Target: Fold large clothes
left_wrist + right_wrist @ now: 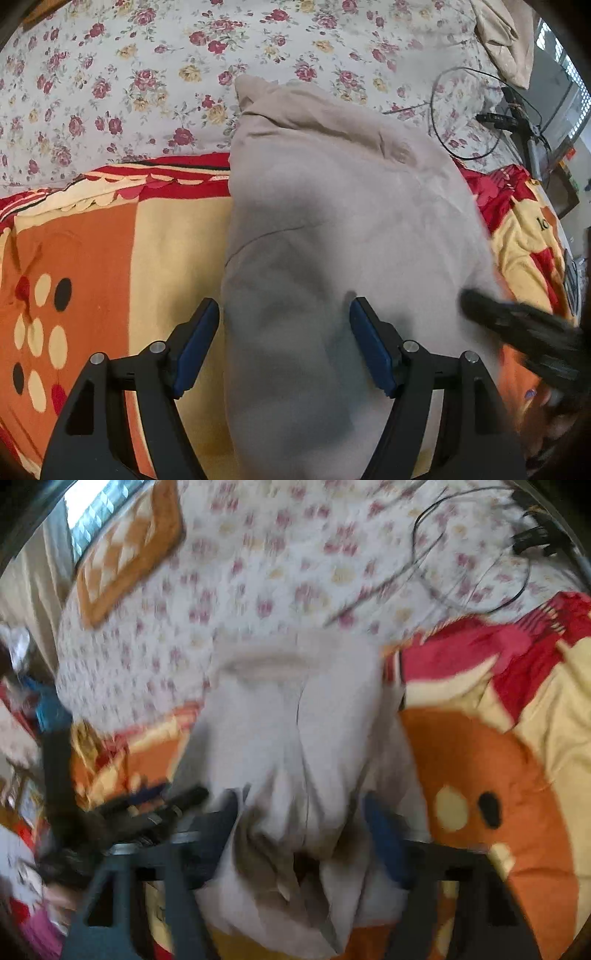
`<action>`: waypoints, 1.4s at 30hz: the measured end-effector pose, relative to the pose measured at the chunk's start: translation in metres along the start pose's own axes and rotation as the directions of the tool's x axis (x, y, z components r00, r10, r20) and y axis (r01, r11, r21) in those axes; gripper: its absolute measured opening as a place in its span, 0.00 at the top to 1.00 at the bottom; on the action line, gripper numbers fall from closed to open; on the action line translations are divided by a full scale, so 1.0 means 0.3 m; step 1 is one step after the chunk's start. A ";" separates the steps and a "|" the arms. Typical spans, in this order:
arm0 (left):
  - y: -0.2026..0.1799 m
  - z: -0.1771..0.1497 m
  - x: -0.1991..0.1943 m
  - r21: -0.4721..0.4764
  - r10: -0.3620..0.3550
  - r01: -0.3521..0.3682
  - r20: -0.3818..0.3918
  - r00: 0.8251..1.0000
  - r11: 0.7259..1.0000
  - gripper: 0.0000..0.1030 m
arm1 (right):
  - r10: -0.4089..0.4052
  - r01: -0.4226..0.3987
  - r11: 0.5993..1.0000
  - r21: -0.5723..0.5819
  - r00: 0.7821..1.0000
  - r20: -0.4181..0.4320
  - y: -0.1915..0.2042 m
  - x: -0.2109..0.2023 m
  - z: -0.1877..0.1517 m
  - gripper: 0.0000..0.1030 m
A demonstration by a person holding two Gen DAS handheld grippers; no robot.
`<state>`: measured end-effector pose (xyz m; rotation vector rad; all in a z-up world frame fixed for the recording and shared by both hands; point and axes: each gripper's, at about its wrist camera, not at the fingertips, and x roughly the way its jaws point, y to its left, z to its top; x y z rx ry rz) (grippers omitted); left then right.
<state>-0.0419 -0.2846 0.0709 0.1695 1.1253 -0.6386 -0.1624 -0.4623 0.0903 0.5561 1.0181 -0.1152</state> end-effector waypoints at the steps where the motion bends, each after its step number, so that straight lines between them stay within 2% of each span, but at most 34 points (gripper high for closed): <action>1: -0.001 -0.010 -0.016 0.008 -0.005 0.005 -0.007 1.000 1.000 0.29 | -0.010 0.010 1.000 0.011 1.000 -0.018 -0.005 0.008 -0.015 0.87; 3: 0.002 -0.027 -0.050 0.032 -0.004 0.003 0.011 1.000 0.999 0.29 | 0.014 -0.015 1.000 0.017 0.999 0.032 -0.015 -0.048 -0.043 0.89; 5: 0.001 -0.034 -0.060 0.050 0.027 -0.029 0.036 0.999 0.998 0.28 | -0.024 0.023 1.000 0.014 0.998 0.064 -0.033 -0.081 -0.060 0.91; 7: 0.003 -0.032 -0.028 0.044 0.038 -0.039 0.012 0.999 0.998 0.28 | -0.077 0.077 0.997 0.014 0.997 0.003 -0.055 -0.019 -0.067 0.91; 9: 0.014 -0.036 -0.013 0.024 0.021 -0.021 0.003 1.000 0.999 0.27 | -0.088 0.088 0.996 0.011 0.996 -0.025 -0.046 0.007 -0.064 0.90; 10: 0.015 -0.040 -0.009 0.020 0.023 -0.023 0.006 1.000 1.000 0.27 | -0.091 0.091 0.996 0.002 0.996 -0.009 -0.034 -0.014 -0.057 0.87; 11: 0.015 -0.041 -0.004 0.022 0.029 -0.029 0.007 1.000 0.999 0.27 | -0.092 0.092 0.996 0.008 0.996 0.018 -0.024 -0.046 -0.046 0.77; 12: 0.013 -0.041 0.002 0.027 0.030 -0.030 0.005 1.000 0.999 0.27 | -0.107 0.106 0.994 0.030 0.993 0.048 -0.024 -0.076 -0.031 0.72; 13: 0.010 -0.038 0.006 0.029 0.028 -0.028 0.004 1.000 0.999 0.27 | -0.132 0.128 0.991 0.050 0.988 0.081 -0.020 -0.105 -0.014 0.59; 14: 0.009 -0.035 0.010 0.027 0.024 -0.024 0.004 1.000 0.999 0.27 | -0.153 0.147 0.987 0.060 0.981 0.119 -0.012 -0.128 0.013 0.54; 16: 0.005 -0.031 0.013 0.021 0.018 -0.018 0.003 1.000 1.000 0.27 | -0.146 0.139 0.989 0.052 0.975 0.170 0.011 -0.138 0.070 0.54; 19: 0.001 -0.029 0.020 0.029 0.021 -0.021 0.004 1.000 0.999 0.25 | -0.040 0.037 0.999 0.021 0.986 0.164 0.061 -0.053 0.153 0.56; 20: 0.000 -0.028 0.022 0.032 0.024 -0.024 0.005 1.000 0.999 0.24 | -0.023 0.022 1.000 0.006 0.989 0.149 0.071 -0.016 0.171 0.60; 21: 0.002 -0.026 0.025 0.032 0.023 -0.023 0.004 1.000 0.999 0.24 | -0.045 0.047 0.999 -0.014 0.991 0.129 0.080 0.038 0.191 0.60; 22: 0.005 -0.024 0.027 0.028 0.017 -0.017 0.002 1.000 0.999 0.23 | -0.100 0.102 0.995 -0.019 0.989 0.110 0.073 0.087 0.201 0.60; 24: 0.009 -0.023 0.028 0.019 0.004 -0.004 0.001 1.000 1.000 0.20 | -0.217 0.217 0.976 0.009 0.973 0.080 0.019 0.194 0.213 0.60; 27: 0.004 -0.023 0.032 0.023 -0.005 0.005 0.003 1.000 1.000 0.19 | -0.257 0.252 0.962 0.101 0.966 0.035 -0.096 0.281 0.198 0.54; 30: 0.007 -0.017 0.029 0.034 -0.016 0.016 -0.007 1.000 0.999 0.19 | -0.197 0.190 0.968 0.163 0.980 0.031 -0.147 0.227 0.178 0.48; 33: 0.046 0.007 0.015 -0.008 -0.096 0.096 -0.010 0.995 0.995 0.19 | -0.138 0.125 0.977 0.174 0.988 0.068 -0.180 0.119 0.149 0.39; 35: 0.076 0.026 0.016 -0.052 -0.129 0.128 -0.005 0.992 0.990 0.19 | -0.065 0.049 0.985 0.167 0.994 0.092 -0.193 0.063 0.124 0.19; 37: 0.101 0.043 0.040 -0.088 -0.161 0.159 -0.021 0.987 0.983 0.19 | 0.005 -0.019 0.987 0.159 0.996 0.089 -0.209 0.053 0.095 0.16; 39: 0.106 0.049 0.083 -0.100 -0.193 0.185 -0.072 0.979 0.978 0.18 | 0.059 -0.066 0.985 0.161 0.997 0.049 -0.224 0.082 0.088 0.16; 42: 0.109 0.052 0.145 -0.134 -0.251 0.236 -0.113 0.961 0.962 0.16 | 0.104 -0.105 0.981 0.164 0.994 0.016 -0.223 0.140 0.081 0.15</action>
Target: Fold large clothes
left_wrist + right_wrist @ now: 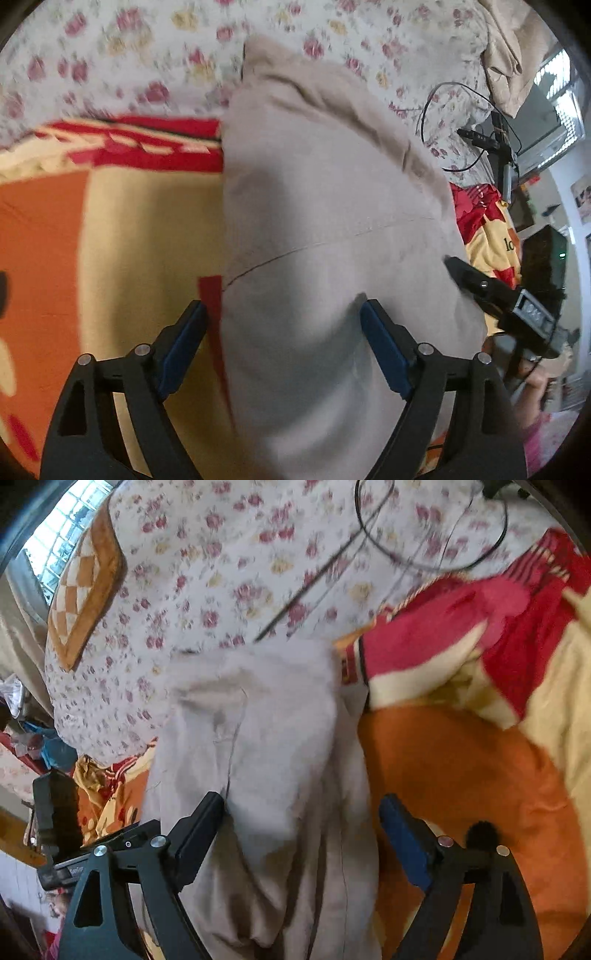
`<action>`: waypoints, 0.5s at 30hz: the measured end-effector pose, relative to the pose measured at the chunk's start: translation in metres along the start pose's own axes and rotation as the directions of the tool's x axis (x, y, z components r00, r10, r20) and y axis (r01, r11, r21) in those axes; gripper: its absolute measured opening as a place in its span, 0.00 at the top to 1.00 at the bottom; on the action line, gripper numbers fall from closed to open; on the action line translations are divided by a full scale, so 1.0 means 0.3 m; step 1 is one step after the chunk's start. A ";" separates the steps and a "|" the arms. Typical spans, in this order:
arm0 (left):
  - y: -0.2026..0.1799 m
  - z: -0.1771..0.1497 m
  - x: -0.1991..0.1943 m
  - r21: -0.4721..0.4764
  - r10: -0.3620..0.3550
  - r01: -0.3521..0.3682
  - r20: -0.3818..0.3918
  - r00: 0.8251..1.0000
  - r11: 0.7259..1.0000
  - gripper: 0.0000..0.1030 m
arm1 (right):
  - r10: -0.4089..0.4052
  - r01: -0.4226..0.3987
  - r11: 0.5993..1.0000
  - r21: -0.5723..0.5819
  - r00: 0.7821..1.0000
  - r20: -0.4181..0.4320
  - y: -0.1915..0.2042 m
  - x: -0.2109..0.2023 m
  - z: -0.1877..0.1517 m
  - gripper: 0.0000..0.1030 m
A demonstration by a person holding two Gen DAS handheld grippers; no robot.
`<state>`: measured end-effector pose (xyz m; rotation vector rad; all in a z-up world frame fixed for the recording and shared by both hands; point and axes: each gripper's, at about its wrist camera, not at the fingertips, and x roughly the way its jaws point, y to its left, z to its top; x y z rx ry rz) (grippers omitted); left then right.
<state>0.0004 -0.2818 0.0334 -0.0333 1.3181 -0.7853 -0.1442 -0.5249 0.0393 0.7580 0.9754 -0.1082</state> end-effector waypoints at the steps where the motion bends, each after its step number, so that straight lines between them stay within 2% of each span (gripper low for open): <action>1: 0.003 0.001 0.013 -0.008 -0.017 0.016 -0.012 1.000 1.000 0.16 | 0.021 -0.021 1.000 0.008 1.000 -0.008 -0.010 0.027 0.005 0.15; 4: -0.003 0.003 0.022 -0.009 -0.025 0.025 -0.013 1.000 1.000 0.15 | 0.119 -0.116 0.989 0.087 0.992 -0.042 -0.037 0.091 0.014 0.15; 5: -0.009 0.003 0.022 0.004 -0.026 0.026 -0.014 1.000 1.000 0.19 | 0.143 -0.137 0.986 0.099 0.988 -0.052 -0.037 0.104 0.017 0.19; 6: -0.018 0.003 0.020 0.022 -0.033 0.033 -0.010 0.999 0.999 0.26 | 0.152 -0.147 0.985 0.088 0.987 -0.056 -0.029 0.106 0.021 0.26; 7: -0.027 0.002 0.014 0.037 -0.038 0.038 -0.008 0.999 0.999 0.35 | 0.174 -0.169 0.983 0.075 0.983 -0.063 -0.013 0.103 0.025 0.46; 8: -0.036 0.001 0.000 0.048 -0.031 0.031 -0.002 1.000 0.998 0.46 | 0.190 -0.186 0.980 0.070 0.980 -0.063 0.004 0.093 0.026 0.51; 10: -0.055 -0.003 -0.049 0.082 -0.030 0.028 0.022 0.999 0.996 0.63 | 0.164 -0.163 0.986 0.030 0.985 -0.045 0.046 0.059 0.021 0.60; 11: -0.057 -0.003 -0.072 0.090 -0.033 0.030 0.026 0.999 0.995 0.68 | 0.167 -0.166 0.986 0.023 0.985 -0.037 0.061 0.040 0.017 0.62; 13: -0.067 -0.018 -0.149 0.096 -0.055 0.051 0.040 0.998 0.994 0.68 | 0.200 -0.200 0.980 0.019 0.979 -0.023 0.094 -0.007 0.007 0.65; 15: -0.081 -0.053 -0.244 0.123 -0.047 0.040 0.058 0.997 0.992 0.68 | 0.264 -0.264 0.964 0.022 0.964 -0.020 0.133 -0.067 -0.019 0.66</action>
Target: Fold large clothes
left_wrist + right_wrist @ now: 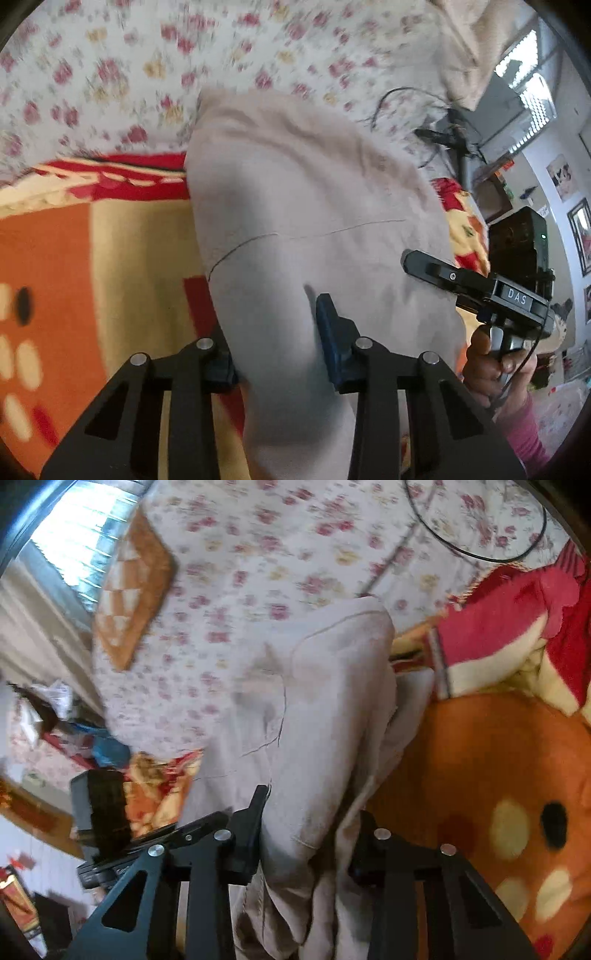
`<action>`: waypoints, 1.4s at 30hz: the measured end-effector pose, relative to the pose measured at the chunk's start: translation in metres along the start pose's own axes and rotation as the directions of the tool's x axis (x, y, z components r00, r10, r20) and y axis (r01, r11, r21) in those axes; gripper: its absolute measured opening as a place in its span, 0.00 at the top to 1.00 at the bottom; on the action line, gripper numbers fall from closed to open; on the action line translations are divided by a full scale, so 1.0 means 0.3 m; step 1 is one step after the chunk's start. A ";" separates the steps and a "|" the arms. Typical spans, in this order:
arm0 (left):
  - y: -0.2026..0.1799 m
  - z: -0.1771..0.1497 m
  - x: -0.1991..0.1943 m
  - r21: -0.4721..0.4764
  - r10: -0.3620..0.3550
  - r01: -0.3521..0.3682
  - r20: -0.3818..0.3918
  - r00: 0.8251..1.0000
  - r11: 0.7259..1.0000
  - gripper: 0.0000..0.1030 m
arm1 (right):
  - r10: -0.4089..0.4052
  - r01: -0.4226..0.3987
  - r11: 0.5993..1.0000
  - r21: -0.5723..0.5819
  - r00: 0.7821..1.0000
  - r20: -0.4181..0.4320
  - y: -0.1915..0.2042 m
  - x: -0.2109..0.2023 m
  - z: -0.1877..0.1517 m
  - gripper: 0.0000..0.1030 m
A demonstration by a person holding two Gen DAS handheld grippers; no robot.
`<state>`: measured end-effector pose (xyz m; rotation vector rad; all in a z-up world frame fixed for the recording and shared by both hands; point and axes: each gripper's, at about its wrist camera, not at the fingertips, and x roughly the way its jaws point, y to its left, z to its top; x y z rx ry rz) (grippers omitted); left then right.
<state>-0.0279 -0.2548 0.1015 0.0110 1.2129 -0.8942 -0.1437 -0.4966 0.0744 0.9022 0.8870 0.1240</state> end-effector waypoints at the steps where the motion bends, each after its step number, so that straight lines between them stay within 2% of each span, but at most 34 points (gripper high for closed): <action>1: -0.008 -0.017 -0.039 0.016 0.019 -0.019 0.001 1.000 1.000 0.68 | 0.030 -0.030 1.000 -0.003 1.000 -0.002 0.019 -0.018 -0.015 0.66; 3: -0.013 -0.086 -0.135 0.033 0.031 -0.031 -0.017 0.999 0.999 0.68 | 0.071 -0.071 0.997 -0.005 0.997 -0.020 0.067 -0.053 -0.066 0.66; 6: -0.010 -0.196 -0.199 0.042 0.101 -0.100 -0.038 0.994 0.994 0.68 | 0.106 -0.106 0.994 0.009 0.991 -0.081 0.114 -0.067 -0.161 0.64; 8: 0.008 -0.271 -0.188 0.029 0.136 -0.135 -0.060 0.989 0.990 0.65 | 0.102 -0.101 0.995 0.013 0.989 -0.107 0.118 -0.055 -0.234 0.56; 9: 0.024 -0.310 -0.161 0.011 0.163 -0.162 -0.070 0.984 0.987 0.61 | 0.059 -0.059 0.998 0.002 0.991 -0.117 0.115 -0.033 -0.264 0.51; 10: 0.037 -0.340 -0.128 0.005 0.194 -0.194 -0.076 0.978 0.981 0.48 | -0.008 0.007 1.000 -0.006 0.993 -0.119 0.103 -0.012 -0.283 0.44; 11: 0.042 -0.357 -0.119 0.005 0.215 -0.216 -0.067 0.974 0.976 0.41 | -0.098 0.096 0.995 -0.018 0.989 -0.114 0.093 0.005 -0.298 0.37; 13: 0.043 -0.376 -0.119 0.005 0.263 -0.263 -0.019 0.965 0.965 0.39 | -0.195 0.193 0.981 -0.037 0.978 -0.076 0.102 -0.020 -0.304 0.31; 15: 0.041 -0.379 -0.150 -0.009 0.286 -0.286 0.005 0.958 0.958 0.39 | -0.261 0.262 0.964 -0.054 0.965 0.032 0.161 -0.108 -0.296 0.30; 18: 0.027 -0.355 -0.183 -0.009 0.346 -0.346 0.076 0.935 0.938 0.35 | -0.271 0.294 0.947 -0.129 0.948 0.170 0.277 -0.199 -0.279 0.30; 20: 0.024 -0.331 -0.180 -0.013 0.378 -0.378 0.099 0.921 0.926 0.35 | -0.273 0.304 0.933 -0.192 0.947 0.168 0.336 -0.168 -0.274 0.30; 23: 0.040 -0.307 -0.155 -0.033 0.406 -0.405 0.099 0.908 0.914 0.35 | -0.260 0.285 0.917 -0.278 0.958 0.124 0.404 -0.048 -0.281 0.33; 26: 0.054 -0.294 -0.108 -0.038 0.424 -0.422 0.071 0.903 0.906 0.32 | -0.235 0.240 0.927 -0.287 0.971 0.053 0.425 0.086 -0.258 0.41; 27: 0.060 -0.290 -0.096 -0.044 0.422 -0.420 0.070 0.904 0.906 0.30 | -0.288 0.293 0.909 -0.297 0.956 0.063 0.406 0.123 -0.243 0.42; 28: 0.064 -0.286 -0.088 -0.052 0.417 -0.414 0.077 0.906 0.909 0.24 | -0.396 0.407 0.863 -0.301 0.913 0.101 0.375 0.176 -0.219 0.46; 30: 0.061 -0.274 -0.073 -0.062 0.408 -0.404 0.089 0.909 0.913 0.19 | -0.537 0.559 0.788 -0.259 0.829 0.154 0.292 0.254 -0.189 0.47; 31: 0.061 -0.266 -0.062 -0.065 0.403 -0.399 0.087 0.911 0.915 0.19 | -0.544 0.566 0.790 -0.235 0.824 0.157 0.258 0.285 -0.182 0.44; 32: 0.057 -0.262 -0.055 -0.065 0.403 -0.399 0.083 0.912 0.915 0.19 | -0.516 0.533 0.825 -0.187 0.846 0.134 0.200 0.297 -0.171 0.40; 35: 0.044 -0.252 -0.031 -0.055 0.406 -0.403 0.078 0.910 0.914 0.19 | -0.448 0.458 0.878 -0.141 0.889 0.100 0.162 0.252 -0.166 0.39; 38: 0.040 -0.263 -0.033 -0.047 0.410 -0.407 0.098 0.907 0.912 0.19 | -0.414 0.424 0.893 -0.148 0.905 0.098 0.181 0.101 -0.191 0.36; 42: 0.060 -0.274 -0.041 -0.081 0.387 -0.380 0.101 0.917 0.921 0.19 | -0.338 0.356 0.918 -0.173 0.933 0.122 0.213 -0.100 -0.303 0.30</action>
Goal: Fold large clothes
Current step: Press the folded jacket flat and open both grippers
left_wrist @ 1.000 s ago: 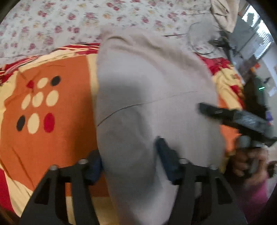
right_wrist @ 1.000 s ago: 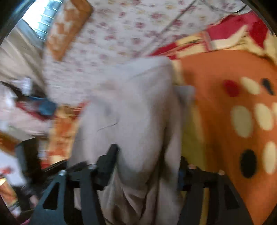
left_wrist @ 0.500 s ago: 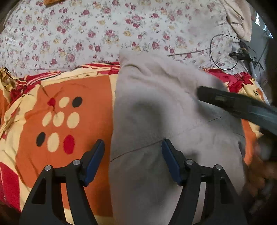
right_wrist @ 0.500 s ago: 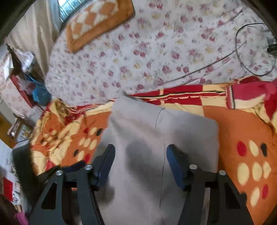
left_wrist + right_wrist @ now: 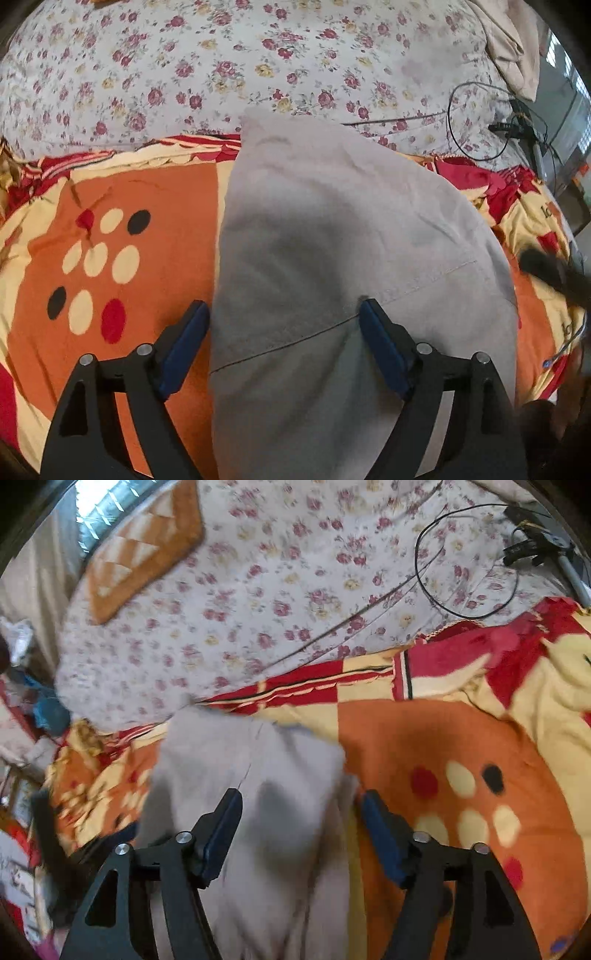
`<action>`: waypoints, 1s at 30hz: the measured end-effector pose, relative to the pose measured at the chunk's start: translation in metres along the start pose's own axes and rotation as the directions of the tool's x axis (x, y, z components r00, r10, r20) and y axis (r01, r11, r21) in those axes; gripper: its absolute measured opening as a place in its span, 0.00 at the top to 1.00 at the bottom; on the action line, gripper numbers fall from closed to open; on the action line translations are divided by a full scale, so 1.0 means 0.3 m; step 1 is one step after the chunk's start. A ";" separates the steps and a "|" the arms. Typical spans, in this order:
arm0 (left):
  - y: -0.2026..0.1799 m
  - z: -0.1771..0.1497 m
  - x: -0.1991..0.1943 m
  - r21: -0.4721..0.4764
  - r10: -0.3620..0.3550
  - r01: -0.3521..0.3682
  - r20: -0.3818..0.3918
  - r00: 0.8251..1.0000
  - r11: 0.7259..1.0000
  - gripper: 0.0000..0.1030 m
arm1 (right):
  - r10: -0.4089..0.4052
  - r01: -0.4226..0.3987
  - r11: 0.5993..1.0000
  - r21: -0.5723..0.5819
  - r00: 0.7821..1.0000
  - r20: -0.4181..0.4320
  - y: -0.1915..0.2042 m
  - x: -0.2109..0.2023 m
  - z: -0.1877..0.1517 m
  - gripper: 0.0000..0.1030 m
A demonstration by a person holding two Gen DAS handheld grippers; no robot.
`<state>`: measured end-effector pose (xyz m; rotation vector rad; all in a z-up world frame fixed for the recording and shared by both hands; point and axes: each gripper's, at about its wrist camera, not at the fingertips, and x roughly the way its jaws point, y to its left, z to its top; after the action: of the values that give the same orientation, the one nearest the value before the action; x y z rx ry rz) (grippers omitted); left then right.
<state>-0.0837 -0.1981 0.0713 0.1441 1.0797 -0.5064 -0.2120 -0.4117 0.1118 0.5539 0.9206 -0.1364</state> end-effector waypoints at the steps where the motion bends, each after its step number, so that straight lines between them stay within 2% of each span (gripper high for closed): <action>1: 0.004 -0.002 -0.002 -0.008 -0.002 0.002 -0.001 1.000 1.000 0.19 | 0.013 -0.013 1.000 -0.004 1.000 -0.009 0.014 -0.015 -0.016 0.30; 4: -0.002 -0.005 -0.012 -0.005 0.013 -0.013 0.005 1.000 1.000 0.19 | 0.036 -0.036 0.999 0.003 0.998 -0.050 0.031 -0.001 -0.090 0.30; 6: -0.015 -0.006 -0.028 0.014 0.032 -0.032 0.007 0.999 0.999 0.19 | 0.037 -0.036 0.999 0.011 0.995 -0.088 0.038 0.059 -0.117 0.38; 7: -0.022 -0.009 -0.044 0.028 0.034 -0.034 0.009 0.999 0.999 0.19 | 0.049 -0.047 0.999 0.022 0.994 -0.097 0.040 0.076 -0.124 0.63; 8: -0.026 -0.011 -0.054 0.038 0.035 -0.036 0.013 0.999 0.999 0.19 | 0.073 -0.072 0.997 0.024 0.993 -0.089 0.050 0.072 -0.121 0.77; 9: -0.035 -0.017 -0.073 0.061 0.041 -0.042 0.025 0.999 0.997 0.19 | 0.053 -0.053 0.999 -0.007 0.997 -0.059 0.066 0.046 -0.114 0.84; 10: -0.040 -0.020 -0.080 0.073 0.046 -0.048 0.035 0.998 0.996 0.19 | 0.030 -0.030 0.998 -0.053 0.999 -0.018 0.082 0.015 -0.102 0.97; 12: -0.054 -0.027 -0.088 0.100 0.060 -0.066 0.058 0.996 0.993 0.19 | 0.010 -0.008 0.997 -0.082 1.000 0.022 0.089 -0.031 -0.082 0.98; 17: -0.051 -0.033 -0.067 0.066 0.049 -0.051 0.044 0.998 0.997 0.19 | -0.119 0.114 0.985 -0.128 0.992 -0.034 0.090 0.083 -0.104 0.98; 21: -0.049 -0.042 -0.088 0.081 0.073 -0.079 0.065 0.995 0.994 0.19 | -0.091 0.088 0.992 -0.089 0.995 -0.034 0.073 0.053 -0.103 0.97; 27: -0.028 -0.057 -0.111 0.057 0.089 -0.095 0.087 0.992 0.994 0.19 | -0.118 0.118 0.993 -0.032 0.993 0.004 0.088 -0.047 -0.112 0.76; 30: -0.022 -0.070 -0.117 0.054 0.093 -0.099 0.092 0.991 0.994 0.19 | -0.112 0.114 0.992 -0.056 0.993 0.046 0.128 -0.101 -0.114 0.67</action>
<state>-0.1165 -0.1851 0.0927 0.2216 0.9659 -0.4538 -0.2417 -0.3652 0.1343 0.4433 0.9115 -0.2219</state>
